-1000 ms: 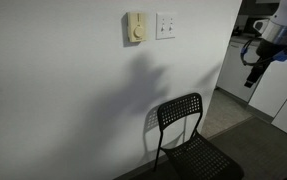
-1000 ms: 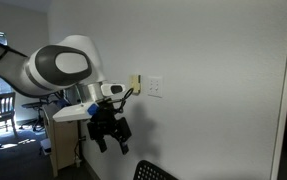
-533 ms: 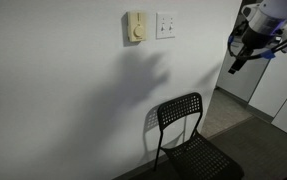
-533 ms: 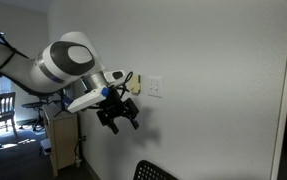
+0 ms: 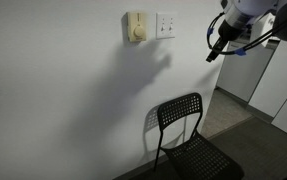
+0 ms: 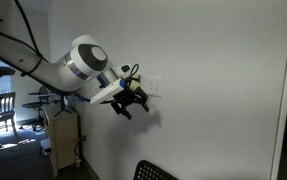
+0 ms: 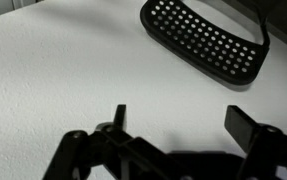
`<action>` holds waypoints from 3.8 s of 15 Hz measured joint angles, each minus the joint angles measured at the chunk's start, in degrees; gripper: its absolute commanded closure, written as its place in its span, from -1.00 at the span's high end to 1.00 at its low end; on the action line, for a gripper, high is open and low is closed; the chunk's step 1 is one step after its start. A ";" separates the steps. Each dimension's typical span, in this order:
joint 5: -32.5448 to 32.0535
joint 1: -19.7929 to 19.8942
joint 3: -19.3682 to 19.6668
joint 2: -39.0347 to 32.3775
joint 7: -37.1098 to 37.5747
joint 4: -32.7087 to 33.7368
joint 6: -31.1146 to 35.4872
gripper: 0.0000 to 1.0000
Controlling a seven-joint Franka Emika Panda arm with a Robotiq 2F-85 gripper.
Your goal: Turn on the right light switch
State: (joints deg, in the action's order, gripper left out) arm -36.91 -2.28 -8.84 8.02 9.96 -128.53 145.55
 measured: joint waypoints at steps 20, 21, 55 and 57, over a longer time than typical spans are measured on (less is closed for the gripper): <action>-8.17 -2.65 0.25 -8.56 -10.63 11.56 3.77 1.00; -8.94 -2.74 0.25 -8.80 -10.78 12.12 4.70 1.00; -28.33 -9.73 3.58 -26.34 -22.66 32.71 -2.17 1.00; -30.96 -9.84 3.57 -26.13 -22.65 32.30 -2.71 1.00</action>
State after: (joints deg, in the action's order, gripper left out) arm -67.86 -12.12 -5.27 -18.11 -12.69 -96.23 142.84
